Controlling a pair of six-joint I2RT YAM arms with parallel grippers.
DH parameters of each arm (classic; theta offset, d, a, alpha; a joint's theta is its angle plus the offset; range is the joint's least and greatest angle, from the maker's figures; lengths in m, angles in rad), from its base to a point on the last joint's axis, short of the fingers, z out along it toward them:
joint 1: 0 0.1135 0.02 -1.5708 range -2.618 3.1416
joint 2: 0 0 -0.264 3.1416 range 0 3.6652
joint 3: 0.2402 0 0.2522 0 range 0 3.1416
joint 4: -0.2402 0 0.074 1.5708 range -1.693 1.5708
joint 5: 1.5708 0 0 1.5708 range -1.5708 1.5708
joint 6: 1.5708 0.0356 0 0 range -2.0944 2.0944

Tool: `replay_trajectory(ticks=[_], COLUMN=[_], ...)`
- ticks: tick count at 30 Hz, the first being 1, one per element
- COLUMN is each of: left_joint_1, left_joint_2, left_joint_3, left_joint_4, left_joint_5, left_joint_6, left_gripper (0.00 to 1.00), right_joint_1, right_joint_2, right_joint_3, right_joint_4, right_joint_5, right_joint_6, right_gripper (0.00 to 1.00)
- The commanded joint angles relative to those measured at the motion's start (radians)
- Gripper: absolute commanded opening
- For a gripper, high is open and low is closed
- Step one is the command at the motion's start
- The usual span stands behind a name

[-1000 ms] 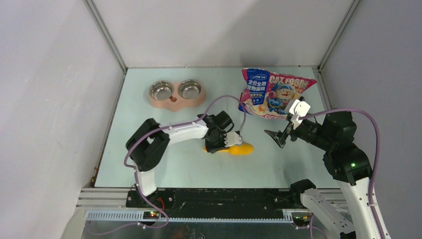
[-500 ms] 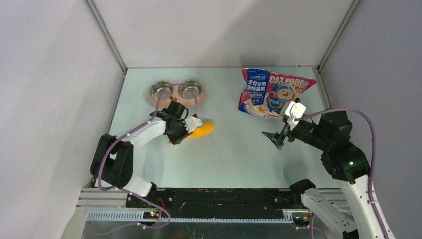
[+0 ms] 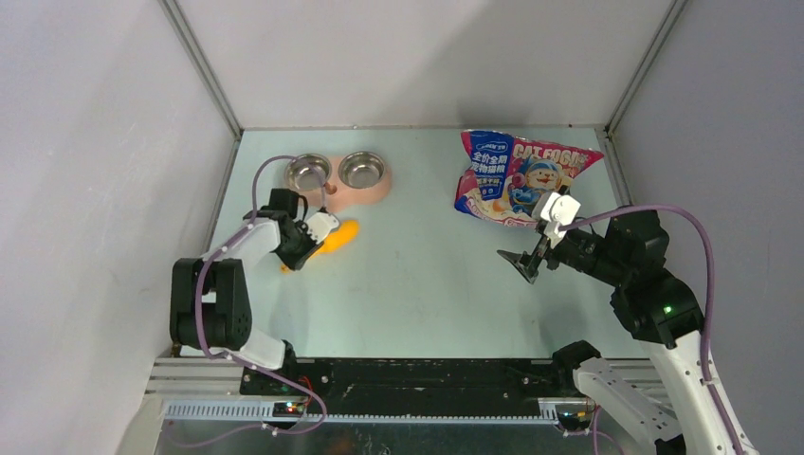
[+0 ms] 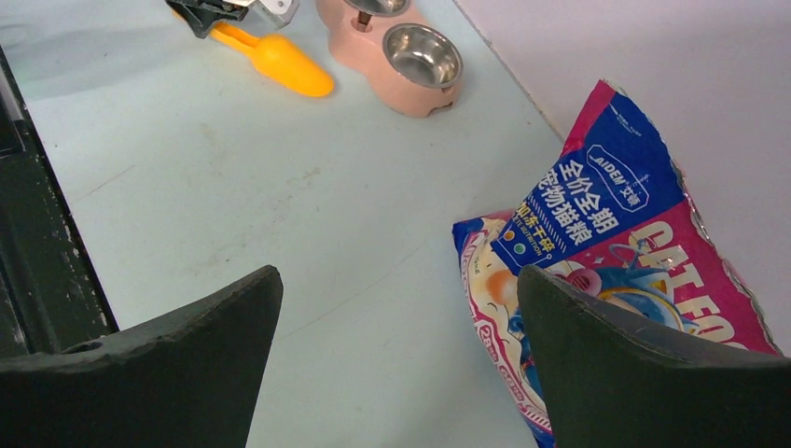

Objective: Serve the pet food
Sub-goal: Move the spatula to the center of the board.

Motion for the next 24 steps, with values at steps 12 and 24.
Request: replay_trajectory(ticks=[12, 24], left_joint_1=[0.099, 0.133], left_joint_2=[0.081, 0.091], left_joint_3=[0.064, 0.079], left_joint_4=[0.055, 0.052], left_joint_5=[-0.04, -0.031], left_joint_6=[0.106, 0.116], left_gripper=[0.0, 0.27], right_joint_1=[0.016, 0.019], right_joint_2=[-0.004, -0.005], right_joint_3=[-0.009, -0.012], right_joint_4=[0.036, 0.039], right_joint_5=[0.017, 0.019], right_joint_6=[-0.015, -0.013], right_gripper=[0.99, 0.99])
